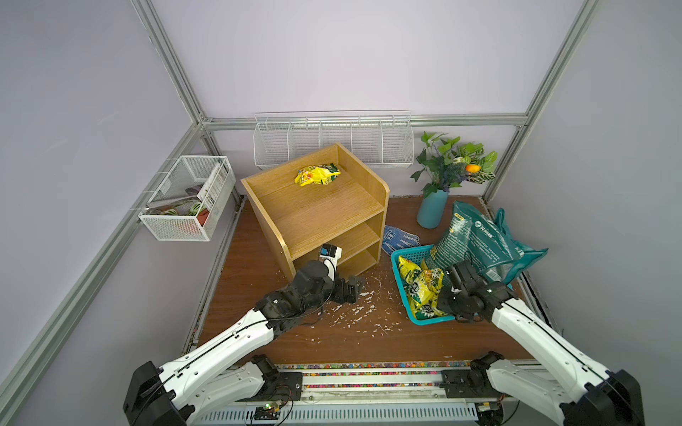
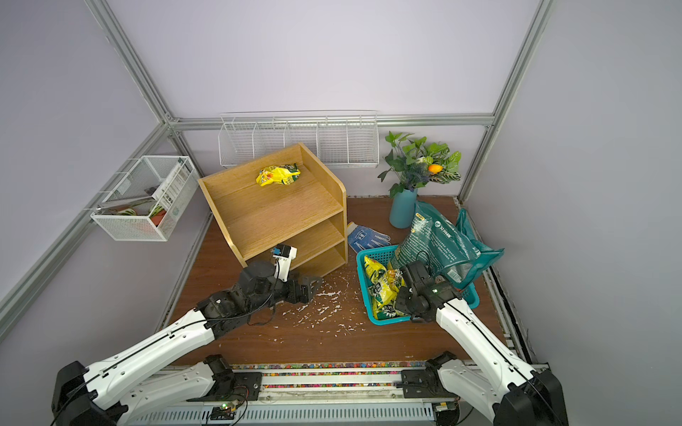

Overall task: Take down the fertilizer bag from the shelf
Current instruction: Place the fertilizer bag in the storage box, then pick up the fertilizer bag from the shelf.

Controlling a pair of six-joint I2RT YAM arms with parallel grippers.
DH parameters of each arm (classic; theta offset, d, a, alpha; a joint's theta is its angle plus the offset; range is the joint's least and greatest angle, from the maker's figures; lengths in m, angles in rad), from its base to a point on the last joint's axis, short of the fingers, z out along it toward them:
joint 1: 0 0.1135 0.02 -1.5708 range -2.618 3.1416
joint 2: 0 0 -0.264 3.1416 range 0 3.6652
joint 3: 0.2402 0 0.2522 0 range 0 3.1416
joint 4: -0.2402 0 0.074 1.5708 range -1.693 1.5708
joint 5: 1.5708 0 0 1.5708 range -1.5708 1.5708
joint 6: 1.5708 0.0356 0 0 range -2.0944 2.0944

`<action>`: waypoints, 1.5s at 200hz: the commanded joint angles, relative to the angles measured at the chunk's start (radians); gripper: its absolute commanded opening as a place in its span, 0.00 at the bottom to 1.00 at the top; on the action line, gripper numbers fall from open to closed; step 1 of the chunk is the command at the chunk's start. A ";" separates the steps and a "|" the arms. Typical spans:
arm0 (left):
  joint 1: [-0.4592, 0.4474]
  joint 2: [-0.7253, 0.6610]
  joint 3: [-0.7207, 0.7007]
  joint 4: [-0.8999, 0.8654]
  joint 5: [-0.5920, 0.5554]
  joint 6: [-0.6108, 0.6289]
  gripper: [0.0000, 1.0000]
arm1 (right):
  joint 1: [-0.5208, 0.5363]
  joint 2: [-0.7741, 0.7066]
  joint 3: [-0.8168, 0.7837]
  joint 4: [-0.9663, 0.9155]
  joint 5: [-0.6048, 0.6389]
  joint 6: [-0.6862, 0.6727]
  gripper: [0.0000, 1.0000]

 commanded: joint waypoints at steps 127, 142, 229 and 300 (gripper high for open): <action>0.003 -0.011 0.061 -0.024 -0.014 0.009 0.99 | 0.337 0.282 0.884 -0.002 0.137 -0.191 0.66; 0.003 -0.025 0.044 -0.023 -0.022 0.003 0.99 | 0.368 0.345 0.968 0.049 0.115 -0.218 0.77; 0.004 -0.059 -0.014 -0.035 -0.031 -0.012 0.99 | 0.432 0.736 1.286 0.394 -0.023 -0.315 0.75; 0.003 -0.034 -0.066 0.073 0.011 -0.019 0.99 | 0.427 0.954 1.360 0.651 0.100 -0.349 0.76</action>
